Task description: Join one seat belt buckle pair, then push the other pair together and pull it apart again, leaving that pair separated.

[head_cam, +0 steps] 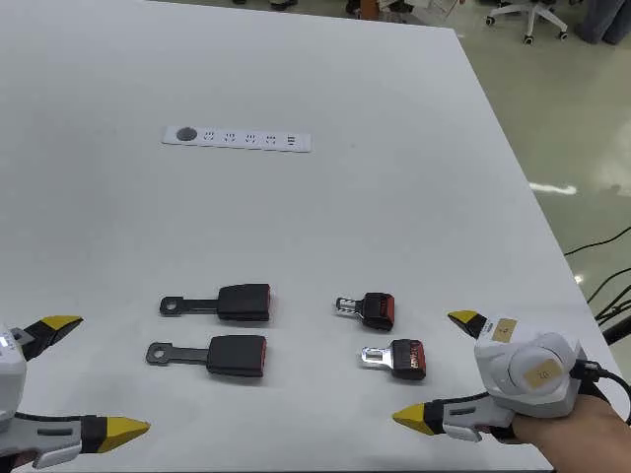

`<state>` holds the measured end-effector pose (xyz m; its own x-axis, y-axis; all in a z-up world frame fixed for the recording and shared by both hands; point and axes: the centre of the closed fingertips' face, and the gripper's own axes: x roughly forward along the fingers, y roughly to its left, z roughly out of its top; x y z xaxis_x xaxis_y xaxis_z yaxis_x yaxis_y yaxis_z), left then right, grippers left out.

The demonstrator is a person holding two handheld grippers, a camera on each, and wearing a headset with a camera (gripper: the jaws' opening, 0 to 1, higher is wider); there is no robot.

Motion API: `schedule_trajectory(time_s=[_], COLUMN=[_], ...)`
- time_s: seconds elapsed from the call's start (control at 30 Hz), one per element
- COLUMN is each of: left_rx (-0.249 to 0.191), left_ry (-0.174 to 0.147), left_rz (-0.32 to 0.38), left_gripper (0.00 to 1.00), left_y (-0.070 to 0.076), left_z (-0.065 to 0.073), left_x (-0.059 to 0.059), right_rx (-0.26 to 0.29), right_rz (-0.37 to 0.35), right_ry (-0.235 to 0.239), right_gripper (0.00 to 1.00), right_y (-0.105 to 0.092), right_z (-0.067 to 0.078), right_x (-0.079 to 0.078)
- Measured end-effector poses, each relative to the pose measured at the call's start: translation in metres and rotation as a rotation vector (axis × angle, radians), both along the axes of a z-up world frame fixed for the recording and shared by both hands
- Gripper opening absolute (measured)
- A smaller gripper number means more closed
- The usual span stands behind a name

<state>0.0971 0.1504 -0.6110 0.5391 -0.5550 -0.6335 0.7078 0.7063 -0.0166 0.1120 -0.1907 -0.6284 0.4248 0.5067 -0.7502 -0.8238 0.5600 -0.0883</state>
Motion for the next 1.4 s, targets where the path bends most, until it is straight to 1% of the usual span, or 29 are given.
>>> schedule_trajectory(time_s=[0.07,0.13,0.2,0.47,0.7,0.83,0.9,1.0,1.07,1.17,1.2,1.23,1.3,1.33,1.4], left_rx=[0.013,0.009,0.012,0.008,0.009,0.021,0.039,0.054,0.066,0.079,0.091,0.099,0.114,0.12,0.124], left_ry=[-0.013,-0.003,-0.008,0.003,0.007,0.007,0.004,-0.005,0.007,0.011,0.016,0.024,0.062,0.07,0.063], left_rz=[-0.003,-0.001,-0.002,-0.001,-0.003,-0.007,-0.014,-0.018,-0.016,-0.025,-0.026,-0.024,0.005,0.012,0.005], left_gripper=[0.99,0.99,0.99,0.98,0.98,0.98,0.97,0.97,0.97,0.97,0.97,0.96,0.95,0.95,0.94], left_y=[0.002,0.003,0.003,0.003,0.004,0.007,0.008,0.009,0.011,0.009,0.009,0.01,0.013,0.016,0.019], left_z=[0.0,-0.001,0.0,0.0,-0.003,-0.004,-0.004,-0.004,-0.005,-0.005,-0.004,-0.005,-0.006,-0.008,-0.008], left_x=[0.002,0.001,0.001,-0.002,-0.002,-0.001,-0.001,0.0,0.0,0.0,-0.001,-0.001,-0.002,-0.003,-0.002], right_rx=[0.001,-0.004,-0.006,0.001,0.01,0.008,0.005,-0.003,-0.017,-0.018,-0.019,-0.02,-0.019,-0.019,-0.021], right_rz=[-0.001,0.001,0.002,0.002,-0.012,-0.013,-0.011,-0.008,-0.007,-0.002,0.0,0.001,0.002,0.003,0.007], right_ry=[0.0,0.0,0.005,0.004,-0.002,-0.001,0.0,0.003,0.018,0.015,0.018,0.018,0.018,0.017,0.017], right_gripper=[0.9,0.89,0.88,0.88,0.91,0.91,0.9,0.88,0.85,0.84,0.84,0.84,0.84,0.84,0.84], right_y=[0.0,0.0,0.0,0.003,0.003,0.001,0.0,-0.002,-0.004,-0.004,-0.004,-0.004,-0.003,-0.003,-0.002], right_z=[0.001,0.001,0.0,0.003,0.005,0.005,0.004,0.004,0.003,0.002,0.002,0.002,0.003,0.003,0.003], right_x=[0.0,0.0,0.0,0.0,0.001,0.0,-0.001,-0.001,-0.002,-0.001,-0.001,-0.001,-0.001,0.0,0.001])
